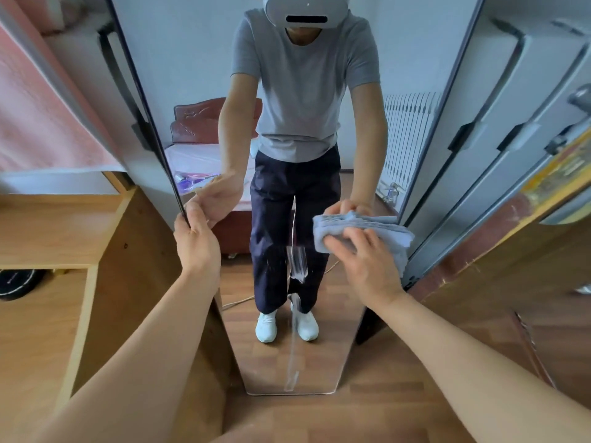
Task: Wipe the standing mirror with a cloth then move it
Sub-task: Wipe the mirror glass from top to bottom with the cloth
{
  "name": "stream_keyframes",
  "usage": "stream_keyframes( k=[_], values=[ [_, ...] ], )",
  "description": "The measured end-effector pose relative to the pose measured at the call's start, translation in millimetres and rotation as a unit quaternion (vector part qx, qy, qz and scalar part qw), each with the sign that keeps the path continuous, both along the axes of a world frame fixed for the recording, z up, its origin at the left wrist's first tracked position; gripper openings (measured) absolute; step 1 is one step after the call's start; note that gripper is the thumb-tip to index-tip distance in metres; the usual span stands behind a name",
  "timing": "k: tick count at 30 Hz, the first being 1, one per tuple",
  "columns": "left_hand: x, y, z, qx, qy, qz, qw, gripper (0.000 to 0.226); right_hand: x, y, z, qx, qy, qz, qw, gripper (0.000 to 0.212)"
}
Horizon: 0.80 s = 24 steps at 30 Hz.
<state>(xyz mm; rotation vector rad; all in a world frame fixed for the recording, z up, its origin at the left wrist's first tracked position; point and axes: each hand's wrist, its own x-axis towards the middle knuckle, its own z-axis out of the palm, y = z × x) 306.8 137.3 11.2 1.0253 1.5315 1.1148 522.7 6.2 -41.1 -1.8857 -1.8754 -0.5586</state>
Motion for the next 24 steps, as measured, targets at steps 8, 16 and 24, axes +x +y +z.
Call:
stream_keyframes(
  k=[8, 16, 24],
  values=[
    [0.5, -3.0, -0.7, 0.012, -0.012, 0.008, 1.0, 0.048, 26.8, -25.4, -12.1, 0.073, 0.109, -0.091, 0.987, 0.055],
    [-4.0, -2.5, -7.3, 0.018, -0.012, -0.002, 1.0, 0.048, -16.4, -1.6, -12.1, 0.111, 0.183, -0.101, 0.972, 0.055],
    [-19.2, -4.5, -21.7, 0.039, -0.021, -0.064, 0.997, 0.047, -87.5, 49.7, -15.4, 0.141, 0.151, -0.022, 0.978, 0.039]
  ],
)
